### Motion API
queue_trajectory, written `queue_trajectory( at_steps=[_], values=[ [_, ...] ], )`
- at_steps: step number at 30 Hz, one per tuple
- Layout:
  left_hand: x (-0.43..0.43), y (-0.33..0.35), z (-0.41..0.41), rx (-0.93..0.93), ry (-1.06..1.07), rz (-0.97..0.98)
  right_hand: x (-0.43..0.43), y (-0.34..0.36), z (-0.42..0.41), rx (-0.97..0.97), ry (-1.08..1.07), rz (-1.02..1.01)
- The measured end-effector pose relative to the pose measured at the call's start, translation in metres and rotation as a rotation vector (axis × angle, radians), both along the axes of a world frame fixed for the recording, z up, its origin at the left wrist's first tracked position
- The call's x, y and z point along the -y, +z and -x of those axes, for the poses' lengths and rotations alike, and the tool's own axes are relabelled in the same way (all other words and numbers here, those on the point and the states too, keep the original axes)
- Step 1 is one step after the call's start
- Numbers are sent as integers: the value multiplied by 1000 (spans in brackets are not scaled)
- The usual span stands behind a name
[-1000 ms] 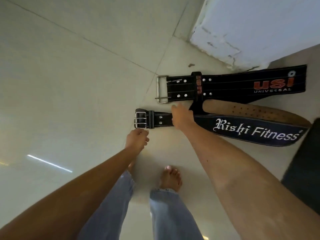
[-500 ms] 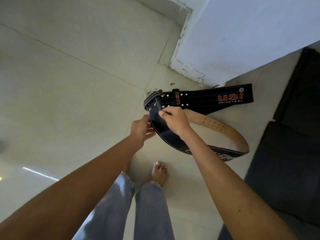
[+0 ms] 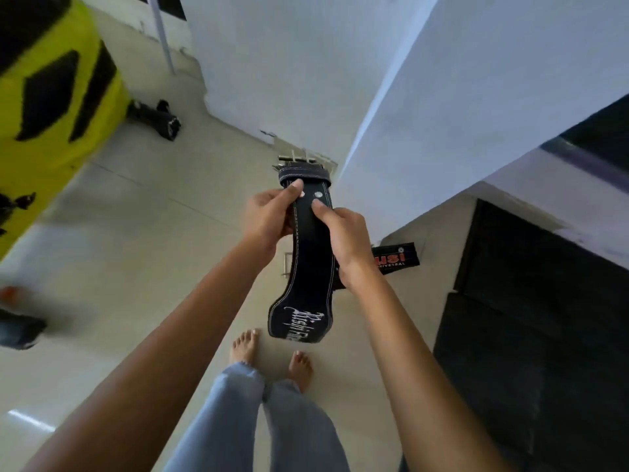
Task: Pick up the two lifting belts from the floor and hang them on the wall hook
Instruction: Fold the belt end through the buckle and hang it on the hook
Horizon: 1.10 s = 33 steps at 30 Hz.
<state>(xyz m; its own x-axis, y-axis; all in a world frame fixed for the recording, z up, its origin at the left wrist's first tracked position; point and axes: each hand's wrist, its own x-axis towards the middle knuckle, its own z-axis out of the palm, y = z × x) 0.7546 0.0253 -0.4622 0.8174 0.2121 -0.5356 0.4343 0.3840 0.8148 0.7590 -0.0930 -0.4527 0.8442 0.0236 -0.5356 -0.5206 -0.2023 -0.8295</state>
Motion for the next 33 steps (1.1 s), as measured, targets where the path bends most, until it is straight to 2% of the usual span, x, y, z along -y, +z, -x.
queue_trajectory(
  at_steps=[5,10,14,17,21,25,28,30,33],
  values=[
    [4,103,32,137,-69,-120,-1,94,52,31,-66,-95],
    [8,179,56,289,-67,-96,5,184,68,231,-19,-105],
    [6,238,63,492,-107,-141,14,253,56,442,-29,-64],
    [6,280,64,641,-99,-182,17,292,51,579,-5,-121],
    [5,315,54,721,-80,-209,22,296,67,614,95,-223],
    [4,323,43,733,-81,-249,26,245,99,520,163,-108],
    [3,322,36,742,-126,-263,32,214,110,434,181,-101],
    [3,320,34,741,-147,-267,33,220,102,460,151,-150],
    [0,317,31,737,-196,-290,32,267,71,557,45,-220]
  ],
)
